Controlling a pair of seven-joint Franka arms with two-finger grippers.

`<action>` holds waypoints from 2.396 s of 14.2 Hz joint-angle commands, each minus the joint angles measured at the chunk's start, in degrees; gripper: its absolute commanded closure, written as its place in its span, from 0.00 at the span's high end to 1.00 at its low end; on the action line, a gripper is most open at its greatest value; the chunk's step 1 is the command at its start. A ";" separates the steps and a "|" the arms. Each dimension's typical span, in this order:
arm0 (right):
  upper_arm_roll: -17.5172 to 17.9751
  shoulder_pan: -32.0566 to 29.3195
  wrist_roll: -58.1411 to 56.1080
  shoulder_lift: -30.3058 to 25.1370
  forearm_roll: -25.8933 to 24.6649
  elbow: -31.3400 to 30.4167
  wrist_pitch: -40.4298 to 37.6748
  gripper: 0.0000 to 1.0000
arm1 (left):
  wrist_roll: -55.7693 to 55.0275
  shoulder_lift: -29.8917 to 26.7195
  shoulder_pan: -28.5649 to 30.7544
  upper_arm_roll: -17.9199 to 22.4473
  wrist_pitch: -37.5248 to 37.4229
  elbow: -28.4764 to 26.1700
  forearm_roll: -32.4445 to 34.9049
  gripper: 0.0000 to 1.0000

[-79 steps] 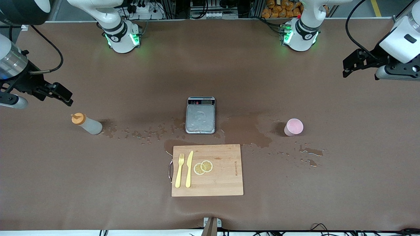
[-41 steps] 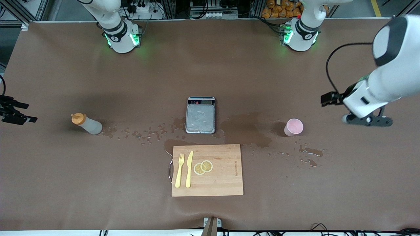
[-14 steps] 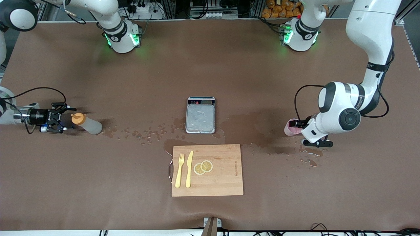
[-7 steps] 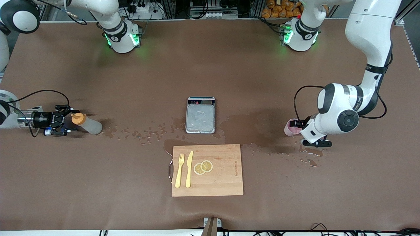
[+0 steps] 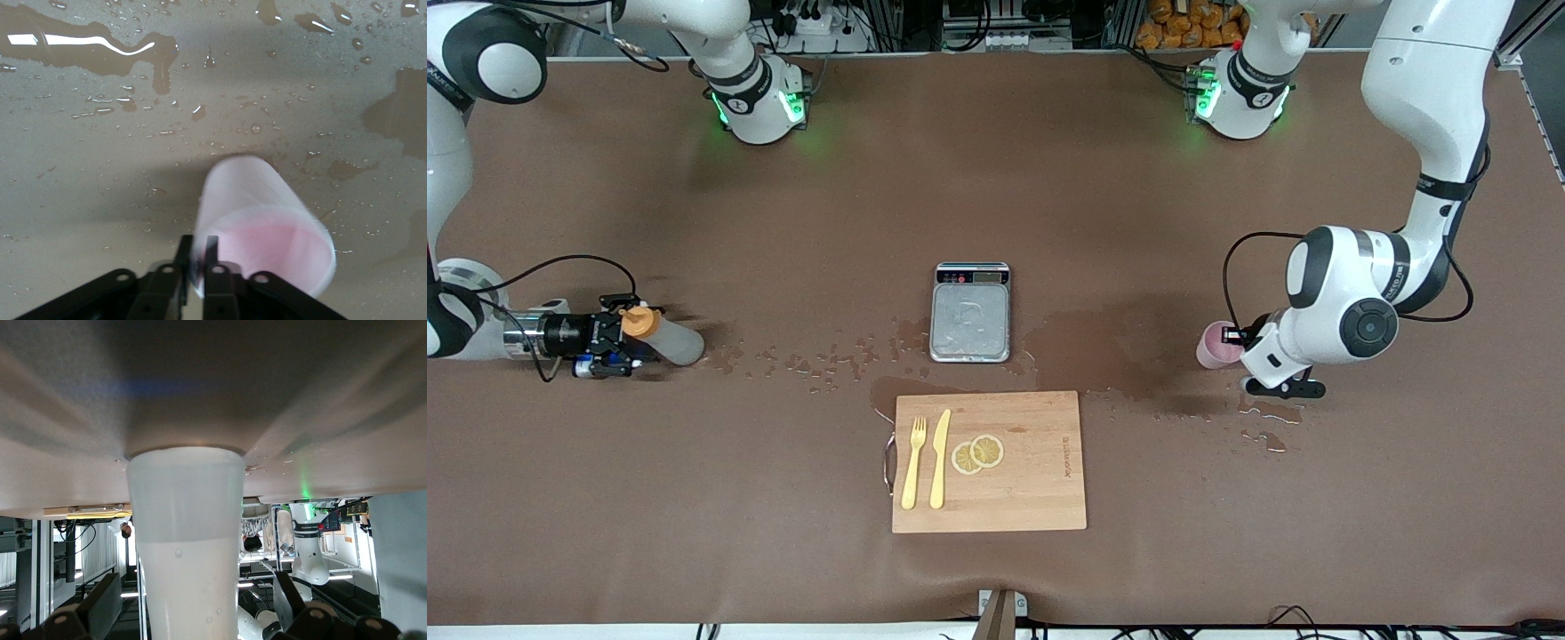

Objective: Add sauce to pink cup with both arms
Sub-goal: 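Carry the pink cup with the left gripper onto the silver scale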

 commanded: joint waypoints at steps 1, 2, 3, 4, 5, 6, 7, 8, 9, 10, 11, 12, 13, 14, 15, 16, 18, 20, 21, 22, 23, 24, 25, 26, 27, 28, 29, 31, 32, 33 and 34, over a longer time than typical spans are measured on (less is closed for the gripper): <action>-0.01 0.99 -0.59 0.99 1.07 1.47 -0.07 1.00 | -0.02 -1.39 0.20 -0.10 0.21 -0.22 -0.71 0.00; -0.10 1.69 -1.20 0.99 0.90 1.47 0.01 1.00 | -0.19 -2.36 0.20 -0.10 0.21 -0.14 -0.80 0.00; -0.10 1.95 -2.17 0.99 0.90 1.47 0.01 1.00 | -0.37 -2.89 0.11 -0.18 0.21 0.47 -0.80 0.00; -0.10 1.87 -3.65 0.99 0.81 1.47 0.01 0.90 | -0.37 -3.50 0.11 -0.18 0.21 1.35 -0.89 0.00; -0.10 1.87 -4.37 0.99 0.90 1.47 -0.07 0.79 | -0.28 -3.86 0.11 -0.27 0.13 2.49 -0.97 0.00; -0.10 1.78 -4.55 0.99 0.90 1.47 -0.07 0.71 | -0.28 -4.47 0.11 -0.36 -0.48 3.37 -1.84 0.00; -0.10 1.78 -4.64 0.99 0.81 1.47 -0.07 0.65 | -0.45 -4.82 0.11 -0.36 -1.45 4.60 -3.94 0.00; -0.10 1.78 -4.98 0.99 0.72 1.47 -0.07 0.56 | -1.24 -4.74 0.11 -0.36 -2.50 6.35 -7.09 0.00; -0.10 1.69 -5.34 0.99 0.81 1.47 -0.16 0.43 | -3.25 -4.74 -0.41 -0.36 -3.82 7.76 -9.21 0.00; -0.10 1.69 -5.60 0.99 0.98 1.47 -0.16 0.34 | -5.53 -4.65 -0.85 -0.45 -4.61 8.91 -9.67 0.00; -0.10 1.69 -5.52 0.99 0.98 1.47 -0.25 0.33 | -8.16 -4.65 -1.81 -1.14 -4.97 9.61 -9.68 0.00; -0.10 1.87 -5.25 0.90 0.81 1.73 -0.42 0.33 | -11.06 -4.48 -2.69 -1.76 -4.97 9.79 -9.68 0.00; -0.10 2.04 -5.08 0.73 0.55 2.25 -0.51 0.33 | -13.61 -4.47 -3.66 -2.46 -4.97 9.80 -9.68 0.00; -0.10 2.91 -4.90 0.46 -0.24 3.22 -0.69 0.34 | -16.51 -4.30 -4.97 -2.82 -4.97 10.32 -9.59 0.00; -0.10 4.40 -4.81 -0.24 -1.90 3.40 -0.86 0.35 | -19.67 -4.04 -6.64 -2.82 -5.06 11.28 -9.41 0.00; -0.10 5.72 -4.55 -0.94 -3.22 3.92 -1.04 0.37 | -22.92 -3.95 -8.57 -2.82 -5.06 11.90 -9.24 0.00; -0.10 6.88 -0.70 -1.12 -3.50 5.33 -1.48 0.38 | -28.81 -3.07 -12.08 -2.82 -5.06 12.95 -9.15 0.00; -0.02 7.58 1.60 -1.30 -4.02 7.00 -1.57 0.38 | -34.96 -1.32 -16.22 -2.82 -5.06 15.14 -9.06 0.00; -0.10 7.93 2.82 -1.56 -4.11 7.53 -1.83 0.38 | -37.95 -0.35 -17.98 -2.82 -4.97 16.38 -8.97 0.00; -0.02 8.11 3.88 -1.91 -4.20 7.62 -2.18 0.38 | -40.59 0.79 -19.47 -2.82 -4.97 17.61 -8.88 0.00; -0.10 8.54 4.15 -2.44 -4.46 7.71 -2.18 0.38 | -42.62 1.84 -20.88 -2.82 -4.97 18.66 -8.88 0.00; -0.10 9.07 4.33 -2.70 -5.51 8.40 -2.18 0.38 | -44.30 2.55 -22.03 -2.82 -4.97 19.20 -8.88 0.00; -0.02 9.34 5.20 -3.57 -6.74 8.67 -2.18 0.38 | -46.14 3.34 -23.60 -2.73 -4.97 19.64 -9.06 0.00; -0.10 9.69 6.34 -4.28 -7.71 8.76 -2.18 0.38 | -47.99 4.13 -24.31 -2.82 -4.89 20.86 -9.15 0.00; -0.10 9.95 6.79 -5.24 -8.76 8.85 -2.10 0.38 | -49.66 5.18 -25.19 -2.82 -4.89 22.00 -9.32 0.00; -0.19 10.48 7.31 -6.12 -9.64 8.76 -1.92 0.38 | -51.41 6.32 -26.68 -2.73 -4.89 23.67 -9.24 0.00; -0.28 11.09 7.93 -6.83 -10.52 8.76 -1.66 0.38 | -52.56 7.64 -27.22 -2.73 -4.89 25.42 -9.32 0.00; -0.54 11.71 8.72 -7.88 -11.32 8.85 -1.48 0.37 | -53.89 8.97 -28.09 -2.82 -4.80 27.11 -9.41 0.00; -0.45 11.89 10.20 -8.85 -11.84 8.76 -0.61 0.37 | -54.68 9.15 -28.88 -2.82 -4.45 27.11 -9.41 0.00; -0.19 12.32 11.70 -10.34 -13.24 8.76 0.62 0.37 | -55.12 9.50 -29.41 -2.82 -4.36 27.11 -9.41 0.00; -0.28 13.81 13.54 -12.09 -14.82 8.68 1.59 0.37 | -55.12 10.02 -30.12 -2.82 -4.10 27.20 -9.41 0.00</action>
